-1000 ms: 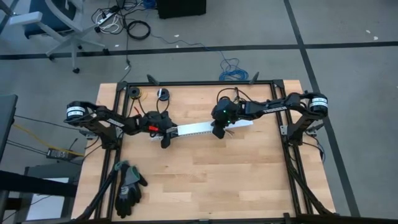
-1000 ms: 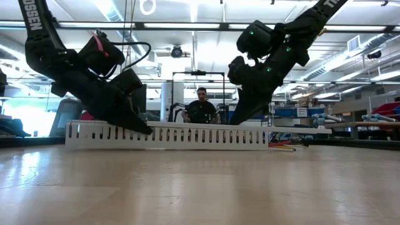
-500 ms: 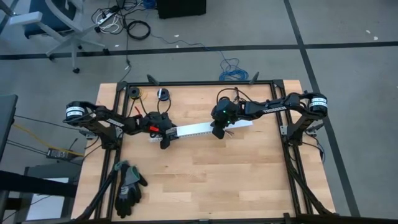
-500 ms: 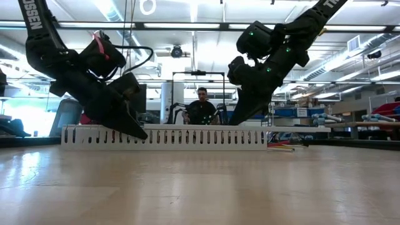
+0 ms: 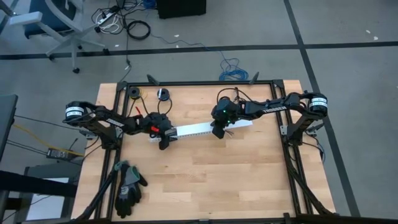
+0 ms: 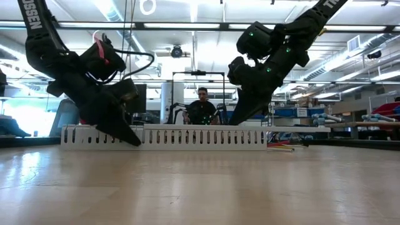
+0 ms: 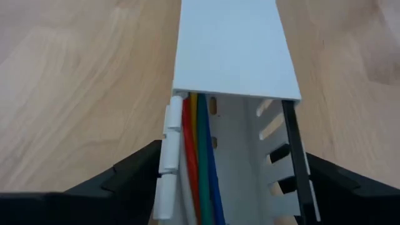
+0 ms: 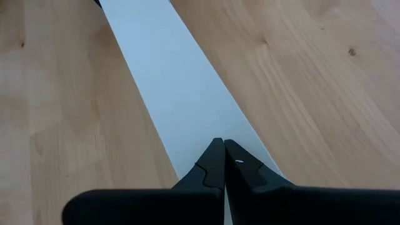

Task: Ziptie cables
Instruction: Close the cable duct

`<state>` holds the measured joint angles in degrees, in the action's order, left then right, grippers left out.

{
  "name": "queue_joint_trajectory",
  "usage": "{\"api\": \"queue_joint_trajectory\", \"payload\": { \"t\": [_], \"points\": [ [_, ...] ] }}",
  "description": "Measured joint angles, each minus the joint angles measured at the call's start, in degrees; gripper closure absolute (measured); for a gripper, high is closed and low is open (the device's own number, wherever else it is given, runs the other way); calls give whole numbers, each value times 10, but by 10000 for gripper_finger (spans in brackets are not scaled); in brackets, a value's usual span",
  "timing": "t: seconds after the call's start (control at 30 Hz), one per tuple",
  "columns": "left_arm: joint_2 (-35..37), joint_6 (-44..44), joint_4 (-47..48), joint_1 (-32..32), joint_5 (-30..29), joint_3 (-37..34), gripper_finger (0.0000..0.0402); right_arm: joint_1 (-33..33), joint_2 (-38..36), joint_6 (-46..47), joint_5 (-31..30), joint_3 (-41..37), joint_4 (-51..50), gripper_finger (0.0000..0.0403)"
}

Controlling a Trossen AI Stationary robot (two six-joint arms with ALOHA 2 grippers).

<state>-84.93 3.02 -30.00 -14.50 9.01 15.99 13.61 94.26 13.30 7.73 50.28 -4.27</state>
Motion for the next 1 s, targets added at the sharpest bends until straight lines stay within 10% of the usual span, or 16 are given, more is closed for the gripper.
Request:
{"api": "queue_joint_trajectory", "payload": {
  "t": [0.57,1.0],
  "points": [
    [98,-11,91,0,-3,-8,97,1,0,1,-2,0,-7,403],
    [94,42,-26,0,-21,-70,97,2,0,1,-2,0,-7,403]
  ]
}}
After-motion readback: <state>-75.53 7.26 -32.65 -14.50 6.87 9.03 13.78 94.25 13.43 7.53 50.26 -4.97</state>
